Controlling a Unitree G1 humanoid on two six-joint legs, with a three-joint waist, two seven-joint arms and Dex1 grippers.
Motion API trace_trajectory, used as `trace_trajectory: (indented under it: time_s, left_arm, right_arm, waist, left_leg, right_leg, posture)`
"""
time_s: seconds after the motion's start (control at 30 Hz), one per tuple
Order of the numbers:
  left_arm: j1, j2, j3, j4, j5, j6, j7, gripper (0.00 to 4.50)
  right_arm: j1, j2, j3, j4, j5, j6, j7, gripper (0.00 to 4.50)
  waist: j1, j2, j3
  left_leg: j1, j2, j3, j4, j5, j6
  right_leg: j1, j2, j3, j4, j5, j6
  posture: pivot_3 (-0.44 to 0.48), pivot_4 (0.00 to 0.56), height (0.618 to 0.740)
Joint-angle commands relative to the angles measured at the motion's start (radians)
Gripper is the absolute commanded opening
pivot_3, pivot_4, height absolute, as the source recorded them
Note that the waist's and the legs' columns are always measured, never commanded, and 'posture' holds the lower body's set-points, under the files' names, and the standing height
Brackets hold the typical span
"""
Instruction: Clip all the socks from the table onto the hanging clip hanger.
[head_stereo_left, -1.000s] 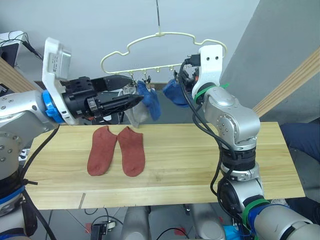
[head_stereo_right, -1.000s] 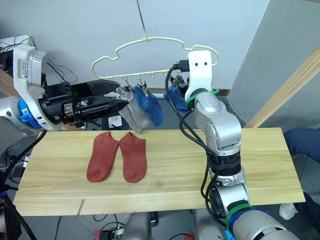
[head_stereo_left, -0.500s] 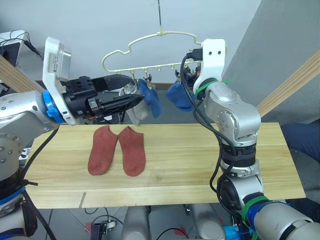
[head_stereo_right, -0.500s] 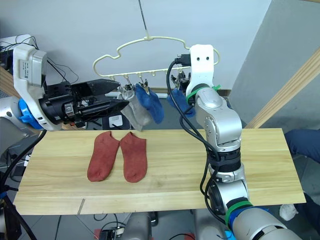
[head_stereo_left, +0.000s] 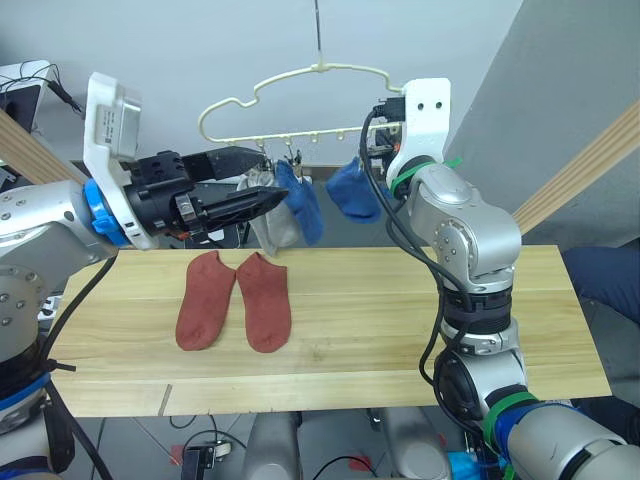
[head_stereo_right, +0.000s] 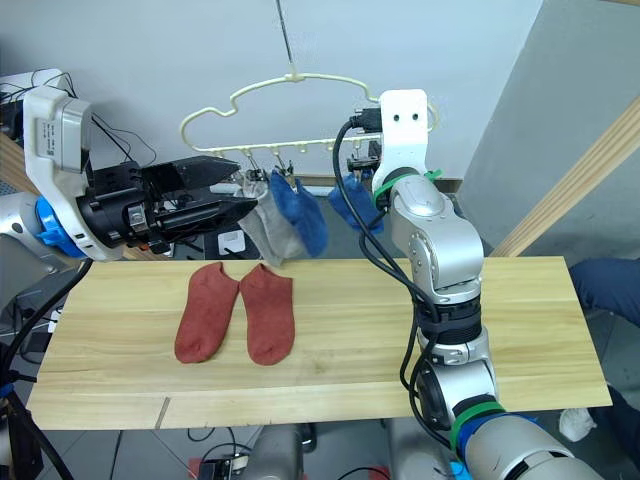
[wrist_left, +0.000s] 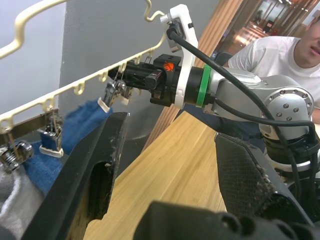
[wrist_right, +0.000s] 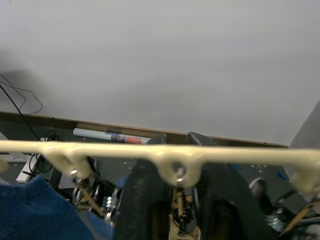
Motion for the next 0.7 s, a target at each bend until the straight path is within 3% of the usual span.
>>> trace_trajectory:
  time_s: [0.03,0.2,0.4,0.6,0.7]
  left_arm:
    - [-0.008,0.008,0.016,-0.026,0.002,-0.019,0.002,3.14]
    - [0.006,0.011,0.009,-0.031,0.01,-0.005,0.018,3.14]
    - [0.109,0.068,-0.105,-0.077,0.102,0.09,0.091,3.14]
    - [0.256,0.028,-0.193,-0.114,0.255,0.067,0.165,4.46]
    - [0.293,-0.01,-0.235,-0.107,0.312,0.058,0.192,4.46]
  right_arm:
    - [-0.016,-0.002,-0.001,-0.031,-0.01,-0.018,-0.01,0.01]
    - [-0.018,-0.004,-0.003,-0.027,-0.012,-0.02,-0.013,0.01]
    - [-0.02,-0.011,-0.006,-0.037,-0.01,-0.013,-0.013,0.01]
    - [-0.026,-0.012,-0.006,-0.046,-0.009,-0.002,-0.017,0.0]
    - [-0.024,-0.013,-0.007,-0.053,-0.007,0.004,-0.017,0.0]
  waist:
    - [0.001,0.0,0.0]
    - [0.001,0.0,0.0]
    - [0.001,0.0,0.0]
    - [0.002,0.0,0.0]
    - [0.003,0.0,0.0]
  left_leg:
    - [0.0,0.0,0.0,0.0,0.0,0.0]
    - [0.0,0.0,0.0,0.0,0.0,0.0]
    - [0.0,0.0,0.0,0.0,0.0,0.0]
    - [0.0,0.0,-0.001,0.0,0.0,0.0]
    - [0.0,0.0,-0.001,0.0,0.0,0.0]
  right_leg:
    - [0.0,0.0,0.0,0.0,0.0,0.0]
    - [0.0,0.0,0.0,0.0,0.0,0.0]
    - [0.0,0.0,0.0,0.0,0.0,0.0]
    - [0.0,0.0,0.0,0.0,0.0,0.0]
    - [0.0,0.0,0.0,0.0,0.0,0.0]
  posture:
    - [-0.104,0.32,0.74]
    - [-0.103,0.32,0.74]
    - [-0.103,0.322,0.74]
    - [-0.11,0.332,0.74]
    - [-0.11,0.332,0.74]
